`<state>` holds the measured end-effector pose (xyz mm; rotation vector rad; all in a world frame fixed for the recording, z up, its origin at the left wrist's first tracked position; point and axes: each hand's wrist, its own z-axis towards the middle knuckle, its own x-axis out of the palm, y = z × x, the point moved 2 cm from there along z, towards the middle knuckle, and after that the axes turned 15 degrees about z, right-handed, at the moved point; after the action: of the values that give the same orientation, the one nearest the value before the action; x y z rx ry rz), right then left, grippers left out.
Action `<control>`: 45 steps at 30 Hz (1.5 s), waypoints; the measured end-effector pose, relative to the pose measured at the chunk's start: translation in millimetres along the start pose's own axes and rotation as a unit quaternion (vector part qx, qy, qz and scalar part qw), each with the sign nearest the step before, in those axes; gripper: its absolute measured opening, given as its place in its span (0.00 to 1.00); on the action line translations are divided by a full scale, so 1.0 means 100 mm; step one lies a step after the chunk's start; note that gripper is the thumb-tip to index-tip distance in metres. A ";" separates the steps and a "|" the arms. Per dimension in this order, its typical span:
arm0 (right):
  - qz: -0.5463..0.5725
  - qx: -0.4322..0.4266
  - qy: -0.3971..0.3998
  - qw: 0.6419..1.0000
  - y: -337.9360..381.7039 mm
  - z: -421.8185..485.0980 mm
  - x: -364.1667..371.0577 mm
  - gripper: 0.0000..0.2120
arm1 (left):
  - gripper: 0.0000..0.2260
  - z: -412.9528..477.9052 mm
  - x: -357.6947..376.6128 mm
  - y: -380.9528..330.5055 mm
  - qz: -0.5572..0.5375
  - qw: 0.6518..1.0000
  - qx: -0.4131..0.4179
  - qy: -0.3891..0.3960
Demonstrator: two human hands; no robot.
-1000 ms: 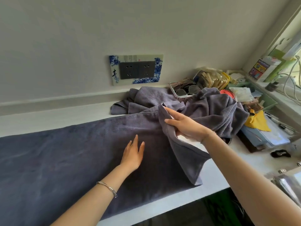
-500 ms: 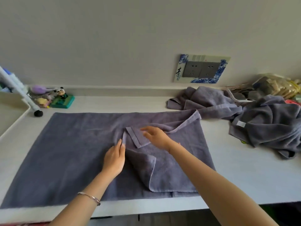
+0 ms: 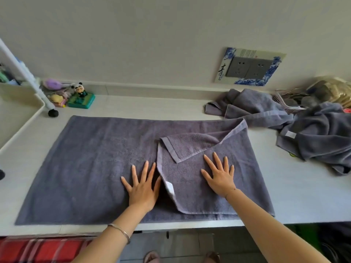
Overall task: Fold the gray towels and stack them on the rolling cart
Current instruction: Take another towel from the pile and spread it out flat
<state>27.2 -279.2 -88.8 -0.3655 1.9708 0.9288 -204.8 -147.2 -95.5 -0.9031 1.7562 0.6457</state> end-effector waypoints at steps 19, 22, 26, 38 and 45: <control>-0.034 -0.265 -0.038 0.963 0.74 0.46 0.04 0.21 | 0.18 -0.05 -0.24 -0.26 -0.298 0.953 0.017 0.055; -0.009 -0.266 -0.035 0.963 0.70 0.56 -0.08 0.14 | 0.12 -0.09 -0.28 -0.29 -0.399 0.909 -0.010 0.123; 0.141 -0.196 -0.045 0.969 0.65 0.68 -0.41 0.07 | 0.11 -0.24 -0.48 -0.36 -0.494 0.847 -0.016 0.197; 0.349 -0.339 -0.132 0.863 2.04 0.60 -1.77 0.13 | 0.08 -0.76 -1.71 -0.06 -0.606 0.775 0.056 0.170; 0.390 -0.388 -0.116 0.827 3.17 0.51 -1.52 0.15 | 0.14 -0.91 -1.97 0.90 -0.633 0.761 0.056 0.128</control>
<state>-40.0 -43.7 168.3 0.1553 1.4045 2.1999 -286.8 -111.5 121.8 -1.8331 0.9676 -0.5017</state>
